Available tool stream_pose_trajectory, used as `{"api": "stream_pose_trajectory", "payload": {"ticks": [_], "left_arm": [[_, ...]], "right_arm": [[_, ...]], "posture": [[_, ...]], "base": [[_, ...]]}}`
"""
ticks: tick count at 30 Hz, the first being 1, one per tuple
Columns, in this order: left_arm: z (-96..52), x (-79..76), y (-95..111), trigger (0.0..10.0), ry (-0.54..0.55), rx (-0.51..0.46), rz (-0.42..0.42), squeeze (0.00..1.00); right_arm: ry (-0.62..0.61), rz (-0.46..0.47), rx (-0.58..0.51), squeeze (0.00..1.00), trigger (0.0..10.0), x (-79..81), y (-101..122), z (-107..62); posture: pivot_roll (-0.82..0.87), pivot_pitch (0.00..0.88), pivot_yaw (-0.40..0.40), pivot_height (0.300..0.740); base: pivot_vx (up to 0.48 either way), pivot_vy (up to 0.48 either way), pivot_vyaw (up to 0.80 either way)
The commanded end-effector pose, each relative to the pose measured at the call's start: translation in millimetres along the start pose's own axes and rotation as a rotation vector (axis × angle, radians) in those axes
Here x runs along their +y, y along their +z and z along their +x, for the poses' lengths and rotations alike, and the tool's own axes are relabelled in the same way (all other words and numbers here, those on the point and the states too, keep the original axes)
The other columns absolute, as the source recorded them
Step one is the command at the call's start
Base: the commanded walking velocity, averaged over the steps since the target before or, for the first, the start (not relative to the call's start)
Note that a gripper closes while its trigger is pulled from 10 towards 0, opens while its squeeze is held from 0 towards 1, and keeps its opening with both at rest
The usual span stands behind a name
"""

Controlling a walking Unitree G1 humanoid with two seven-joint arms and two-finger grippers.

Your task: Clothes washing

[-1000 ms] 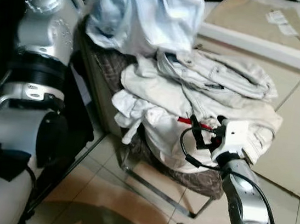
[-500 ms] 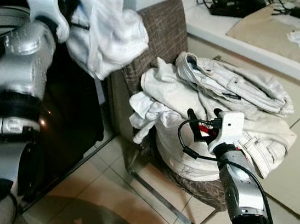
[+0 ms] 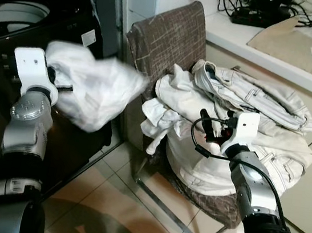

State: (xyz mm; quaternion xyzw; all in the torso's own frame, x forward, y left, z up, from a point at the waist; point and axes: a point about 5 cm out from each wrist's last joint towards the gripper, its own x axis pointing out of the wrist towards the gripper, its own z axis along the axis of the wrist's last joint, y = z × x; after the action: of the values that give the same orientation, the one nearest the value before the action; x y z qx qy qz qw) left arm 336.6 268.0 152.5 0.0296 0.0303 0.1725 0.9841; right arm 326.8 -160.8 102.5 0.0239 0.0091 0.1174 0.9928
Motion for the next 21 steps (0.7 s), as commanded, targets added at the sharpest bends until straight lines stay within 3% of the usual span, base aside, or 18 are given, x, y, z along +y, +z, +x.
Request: {"api": "stream_pose_trajectory", "payload": {"ticks": [1,8,10,13,17,19,21], "left_arm": [[-5.2,-4.1,-4,0.0,0.015,0.004,0.033,0.0],[-20.2,-17.1,-25,0.0,-0.012,0.062,0.02,0.0],[-28.6,-36.7,-36,0.0,-0.077,0.078,0.057,0.0],[-31.9,-45.8,-40,0.0,-0.118,0.089,0.072,0.0],[-47.5,-82.8,-46,0.0,-0.298,0.063,0.174,0.0],[-54.5,-91.9,-48,0.0,-0.35,0.057,0.171,0.0],[-56.5,-91.1,-49,0.0,-0.338,0.044,0.189,0.0]], "right_arm": [[0.005,0.004,-0.008,0.0,10.0,1.3,0,2.1],[0.019,0.014,-0.002,0.0,10.0,3.9,0,5.7],[0.036,0.009,-0.007,0.0,10.0,5.7,2,8.2],[0.041,0.007,-0.009,0.0,10.0,6.2,2,9.2],[0.054,0.011,-0.019,0.04,10.0,7.8,3,12.1],[0.062,0.017,-0.024,0.07,10.0,8.6,3,12.4],[0.064,0.02,-0.023,0.1,10.0,8.7,3,12.8]], "posture": [[-0.13,0.0,0.031,0.74],[-0.12,0.0,0.018,0.74],[-0.11,0.0,0.013,0.74],[-0.11,0.0,0.011,0.74],[-0.11,0.0,0.008,0.74],[-0.11,0.0,0.008,0.74],[-0.11,0.0,0.008,0.74]], "base": [[0.0,0.0,0.0],[0.0,0.0,0.73],[0.0,0.0,0.7],[0.0,0.0,0.63],[0.0,0.0,0.58],[0.0,0.0,0.49],[0.0,0.0,0.44]]}}
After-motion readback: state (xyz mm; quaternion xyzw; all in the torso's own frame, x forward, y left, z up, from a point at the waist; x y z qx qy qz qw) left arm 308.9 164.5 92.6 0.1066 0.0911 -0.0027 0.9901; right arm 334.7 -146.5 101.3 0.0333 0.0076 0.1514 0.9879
